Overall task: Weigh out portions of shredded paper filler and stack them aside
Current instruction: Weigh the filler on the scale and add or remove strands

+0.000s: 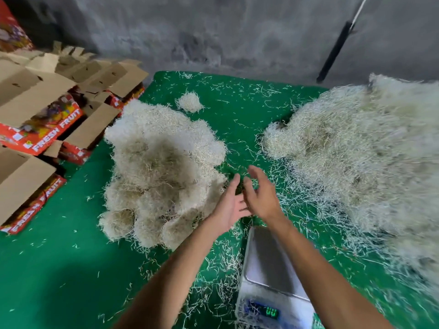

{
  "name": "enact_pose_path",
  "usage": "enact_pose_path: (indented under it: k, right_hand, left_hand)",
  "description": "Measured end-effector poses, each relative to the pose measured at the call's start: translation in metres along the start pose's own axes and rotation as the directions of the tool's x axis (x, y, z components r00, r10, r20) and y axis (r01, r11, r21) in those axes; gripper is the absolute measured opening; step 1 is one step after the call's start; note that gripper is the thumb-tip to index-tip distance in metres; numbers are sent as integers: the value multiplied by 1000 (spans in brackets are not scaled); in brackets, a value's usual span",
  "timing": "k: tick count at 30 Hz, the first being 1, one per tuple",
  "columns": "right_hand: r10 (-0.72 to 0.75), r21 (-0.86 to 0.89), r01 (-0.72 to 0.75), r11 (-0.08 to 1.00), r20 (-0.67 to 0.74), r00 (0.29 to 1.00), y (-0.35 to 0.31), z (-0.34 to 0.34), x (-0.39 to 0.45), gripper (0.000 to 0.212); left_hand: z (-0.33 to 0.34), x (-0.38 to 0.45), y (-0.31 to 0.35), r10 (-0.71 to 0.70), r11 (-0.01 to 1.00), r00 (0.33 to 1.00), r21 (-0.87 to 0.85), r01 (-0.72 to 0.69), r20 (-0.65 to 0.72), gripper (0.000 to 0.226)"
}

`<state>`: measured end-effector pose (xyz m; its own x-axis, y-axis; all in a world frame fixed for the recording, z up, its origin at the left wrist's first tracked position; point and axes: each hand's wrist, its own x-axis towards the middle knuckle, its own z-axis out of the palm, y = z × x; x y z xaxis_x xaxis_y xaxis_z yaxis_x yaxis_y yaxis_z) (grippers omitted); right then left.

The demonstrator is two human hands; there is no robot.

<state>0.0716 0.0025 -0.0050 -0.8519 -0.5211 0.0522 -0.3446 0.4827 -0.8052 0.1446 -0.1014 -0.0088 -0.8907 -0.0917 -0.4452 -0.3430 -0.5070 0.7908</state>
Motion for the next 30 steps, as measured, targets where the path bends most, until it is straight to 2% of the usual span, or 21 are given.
enact_pose_path:
  k: [5,10,14,17,19,22,24,27,30]
  right_hand:
    - [39,-72,-47,996,-111,993,41,-64,6,55]
    - [45,-98,-57,994,-116,992,77,-89,37,57]
    - [26,-111,-34,993,-73,997,108,-89,88,56]
    - [-107,-257,97,961,-25,994,131,-85,145,49]
    - [-149,-406,150,902,34,988,146,-79,186,55]
    - [-32,-656,111,747,130,991,172,-65,235,68]
    - [80,-721,57,690,154,985,186,-50,246,73]
    - [117,-668,-26,744,91,989,195,-34,235,64]
    - [67,-528,-6,849,98,993,172,-28,204,46]
  left_hand:
    - [56,55,14,-43,988,999,147,39,28,78]
    - [86,117,26,-70,997,997,41,70,-14,74]
    - [83,176,34,-94,996,992,-20,92,-89,69]
    - [66,222,36,-98,993,986,-81,88,-136,73]
    - [52,249,35,-119,987,978,-123,99,-174,76]
    - [36,277,23,-195,971,949,-187,151,-247,69]
    - [27,289,9,-229,961,932,-218,170,-280,65]
    - [21,290,-4,-243,944,939,-281,171,-245,68]
    - [22,277,-2,-254,951,956,-217,218,-150,76]
